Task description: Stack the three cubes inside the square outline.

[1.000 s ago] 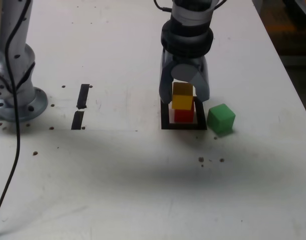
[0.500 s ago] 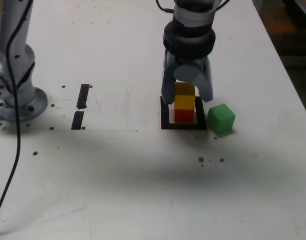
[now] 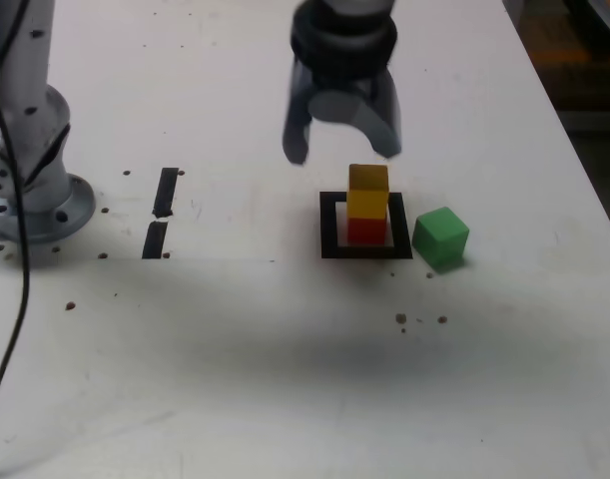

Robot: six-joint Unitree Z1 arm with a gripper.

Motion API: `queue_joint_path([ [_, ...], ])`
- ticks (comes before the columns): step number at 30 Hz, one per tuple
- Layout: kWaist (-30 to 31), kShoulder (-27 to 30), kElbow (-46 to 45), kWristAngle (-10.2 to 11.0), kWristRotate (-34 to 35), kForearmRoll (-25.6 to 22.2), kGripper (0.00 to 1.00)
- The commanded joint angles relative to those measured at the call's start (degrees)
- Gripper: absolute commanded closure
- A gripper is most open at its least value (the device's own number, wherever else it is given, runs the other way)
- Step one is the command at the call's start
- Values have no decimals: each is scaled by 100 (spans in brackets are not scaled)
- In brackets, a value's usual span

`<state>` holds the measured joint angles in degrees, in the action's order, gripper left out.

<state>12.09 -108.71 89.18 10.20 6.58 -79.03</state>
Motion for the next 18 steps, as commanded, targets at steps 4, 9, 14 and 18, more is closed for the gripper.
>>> queue_joint_path([
  [4,96,247,360,236,19,-455,10],
  [9,263,329,838,434,20,-817,4],
  [14,437,285,1439,494,80,-1040,2],
  [18,556,232,1842,431,154,-1065,1],
])
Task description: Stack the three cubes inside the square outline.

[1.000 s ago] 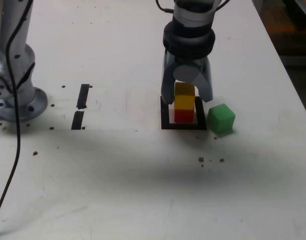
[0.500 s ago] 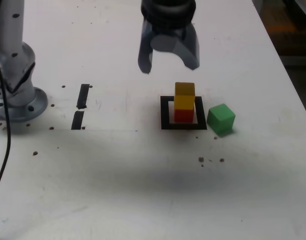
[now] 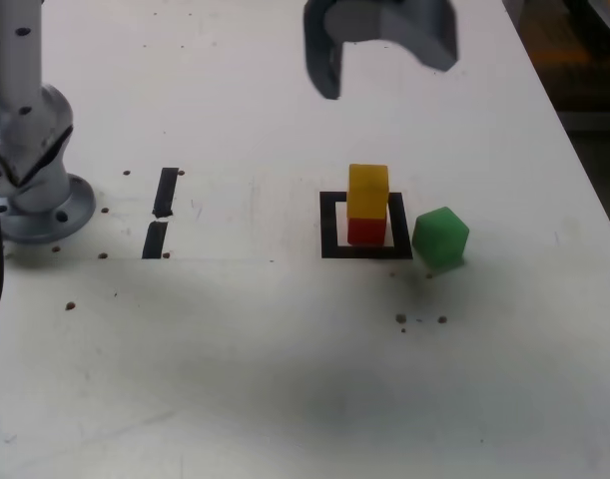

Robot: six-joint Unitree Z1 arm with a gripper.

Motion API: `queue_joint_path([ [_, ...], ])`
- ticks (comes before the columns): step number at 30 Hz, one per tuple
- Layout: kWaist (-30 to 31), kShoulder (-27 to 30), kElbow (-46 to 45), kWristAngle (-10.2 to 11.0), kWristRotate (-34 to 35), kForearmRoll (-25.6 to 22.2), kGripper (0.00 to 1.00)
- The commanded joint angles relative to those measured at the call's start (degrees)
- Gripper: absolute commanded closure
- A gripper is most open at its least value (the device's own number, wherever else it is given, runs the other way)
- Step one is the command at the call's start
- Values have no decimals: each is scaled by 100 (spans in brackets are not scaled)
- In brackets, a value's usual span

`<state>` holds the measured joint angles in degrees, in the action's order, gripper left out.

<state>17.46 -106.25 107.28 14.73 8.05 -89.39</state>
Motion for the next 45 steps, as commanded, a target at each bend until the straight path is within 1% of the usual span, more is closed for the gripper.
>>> queue_joint_path([
  [1,42,-26,109,-55,16,-28,1],
  [5,138,-79,345,-187,98,-7,1],
  [11,282,-170,376,-420,560,201,1],
  [20,575,-551,637,-557,1023,529,1],
  [25,623,-836,707,-700,1242,611,1],
  [29,626,-1048,620,-905,1414,732,1],
  [33,627,-1272,516,-1126,1552,967,1],
  [38,617,-1523,455,-1296,1631,1325,1],
  [42,550,-1636,335,-1485,1681,1571,0],
  [45,466,-1659,202,-1638,1716,1634,0],
])
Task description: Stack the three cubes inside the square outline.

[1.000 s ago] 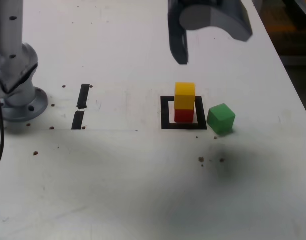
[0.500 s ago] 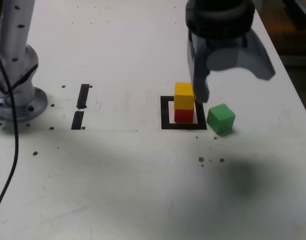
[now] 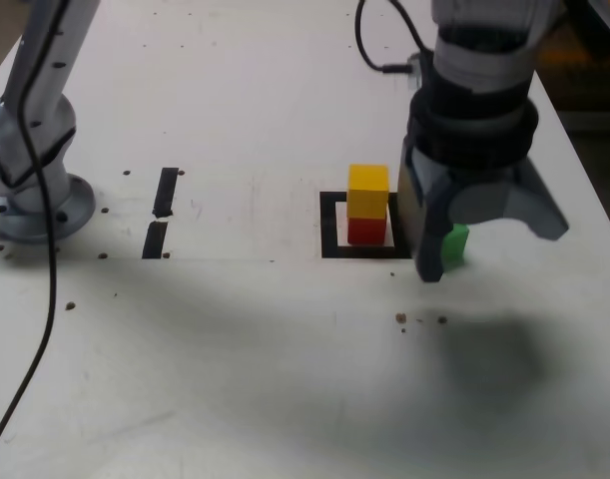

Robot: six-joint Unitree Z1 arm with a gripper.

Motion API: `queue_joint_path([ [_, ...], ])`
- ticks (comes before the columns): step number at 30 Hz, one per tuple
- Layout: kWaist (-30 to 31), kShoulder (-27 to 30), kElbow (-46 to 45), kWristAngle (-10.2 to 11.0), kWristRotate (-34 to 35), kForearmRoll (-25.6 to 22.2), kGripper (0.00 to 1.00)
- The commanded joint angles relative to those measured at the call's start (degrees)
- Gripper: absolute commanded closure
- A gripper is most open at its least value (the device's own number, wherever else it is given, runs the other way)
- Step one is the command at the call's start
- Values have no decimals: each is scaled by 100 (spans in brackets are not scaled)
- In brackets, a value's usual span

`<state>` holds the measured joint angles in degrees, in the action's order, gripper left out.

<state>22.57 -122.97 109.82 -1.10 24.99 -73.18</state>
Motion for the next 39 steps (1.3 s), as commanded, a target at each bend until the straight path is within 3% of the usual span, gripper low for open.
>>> queue_joint_path([
  [1,-76,10,-100,-98,29,21,0],
  [7,-226,-36,-325,-234,32,77,0],
  [19,-346,-292,-385,-229,32,702,0],
  [39,-619,-503,-507,-192,36,743,0],
])
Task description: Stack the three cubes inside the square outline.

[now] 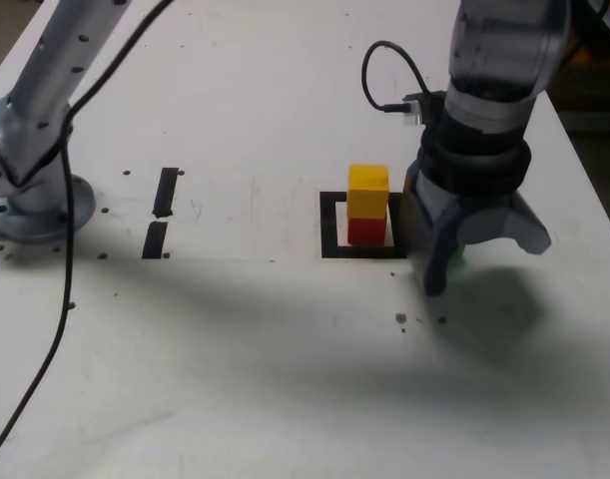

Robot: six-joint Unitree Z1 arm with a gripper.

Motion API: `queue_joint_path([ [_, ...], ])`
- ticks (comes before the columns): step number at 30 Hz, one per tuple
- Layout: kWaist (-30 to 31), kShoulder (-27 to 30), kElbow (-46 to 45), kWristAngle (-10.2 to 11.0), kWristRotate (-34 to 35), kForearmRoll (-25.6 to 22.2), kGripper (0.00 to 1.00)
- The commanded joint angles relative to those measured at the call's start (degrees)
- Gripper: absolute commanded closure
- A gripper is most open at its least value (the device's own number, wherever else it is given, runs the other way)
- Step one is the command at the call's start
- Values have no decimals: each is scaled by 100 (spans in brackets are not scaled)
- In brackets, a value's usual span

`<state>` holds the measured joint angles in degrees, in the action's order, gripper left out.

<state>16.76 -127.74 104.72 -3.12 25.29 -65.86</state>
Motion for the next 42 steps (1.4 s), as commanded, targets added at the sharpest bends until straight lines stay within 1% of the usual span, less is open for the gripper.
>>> queue_joint_path([
  [1,-59,-46,0,9,4,12,0],
  [13,-324,-164,-77,16,-33,8,0],
  [18,-344,-209,-51,77,-33,29,0],
  [22,-366,-246,-61,38,-33,1,5],
  [25,-380,-259,-69,-13,-32,-18,14],
  [28,-384,-261,-69,-6,-21,11,28],
  [31,-384,-270,-57,69,-20,120,45],
  [36,-358,-323,-2,201,-108,436,69],
  [39,-311,-379,81,261,-148,598,77],
  [42,-247,-421,193,303,-156,624,79],
])
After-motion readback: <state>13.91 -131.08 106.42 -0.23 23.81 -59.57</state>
